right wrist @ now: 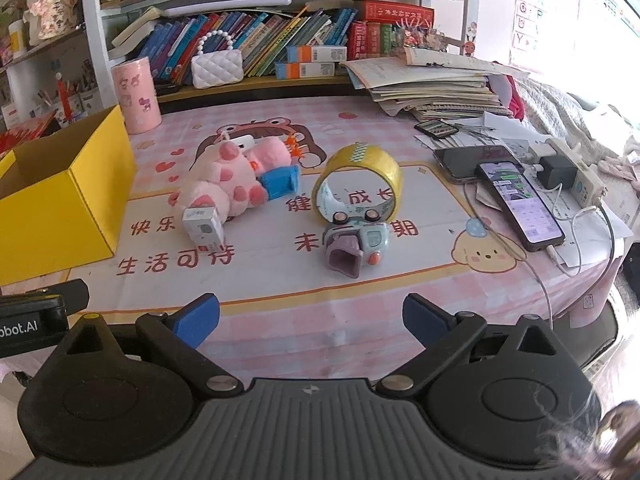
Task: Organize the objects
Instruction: 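Grasp the grey-blue toy truck with the right gripper while the left grasps the white stapler box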
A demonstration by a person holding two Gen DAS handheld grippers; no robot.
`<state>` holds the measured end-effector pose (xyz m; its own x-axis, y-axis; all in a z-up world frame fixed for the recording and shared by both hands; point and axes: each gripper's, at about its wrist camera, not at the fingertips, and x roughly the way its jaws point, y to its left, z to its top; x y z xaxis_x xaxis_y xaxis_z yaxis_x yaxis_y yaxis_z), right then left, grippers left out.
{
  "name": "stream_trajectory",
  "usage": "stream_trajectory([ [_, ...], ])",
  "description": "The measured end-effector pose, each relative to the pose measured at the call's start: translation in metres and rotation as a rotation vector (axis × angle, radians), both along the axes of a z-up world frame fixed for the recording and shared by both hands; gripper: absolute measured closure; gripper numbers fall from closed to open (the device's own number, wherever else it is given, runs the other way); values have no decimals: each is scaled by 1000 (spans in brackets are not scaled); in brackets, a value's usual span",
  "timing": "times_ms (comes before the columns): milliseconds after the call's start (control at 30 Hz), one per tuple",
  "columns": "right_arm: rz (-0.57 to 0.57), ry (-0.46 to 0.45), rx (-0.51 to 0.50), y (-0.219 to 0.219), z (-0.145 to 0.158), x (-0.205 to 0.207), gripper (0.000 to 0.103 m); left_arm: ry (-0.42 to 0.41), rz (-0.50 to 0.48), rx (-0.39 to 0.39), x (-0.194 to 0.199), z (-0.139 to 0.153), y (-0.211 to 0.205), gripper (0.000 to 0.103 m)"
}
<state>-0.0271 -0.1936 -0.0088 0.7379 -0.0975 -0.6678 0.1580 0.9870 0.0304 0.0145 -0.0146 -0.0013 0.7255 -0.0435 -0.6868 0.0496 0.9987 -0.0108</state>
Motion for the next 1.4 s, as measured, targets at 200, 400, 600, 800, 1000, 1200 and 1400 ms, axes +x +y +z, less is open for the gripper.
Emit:
stream_trajectory([
  [200, -14, 10, 25, -14, -3, 3, 16, 11, -26, -15, 5, -4, -9, 1],
  [400, -16, 20, 49, -32, -6, 10, 43, 22, -29, -28, 12, -7, -21, 1],
  [600, 18, 34, 61, -46, -8, 31, 55, 18, -3, -26, 22, -7, -33, 1],
  [800, 75, 48, 15, -54, -14, 65, 50, 10, 44, -35, 40, -9, -45, 2],
  [1000, 110, 94, -8, -69, -28, 94, 32, 15, 54, -29, 53, -13, -62, 2],
  [1200, 151, 156, 12, -75, -45, 120, 35, 28, 66, -13, 61, -17, -72, 5],
  [1400, 221, 175, 24, -79, -50, 132, 42, 47, 72, -4, 75, -24, -84, 12],
])
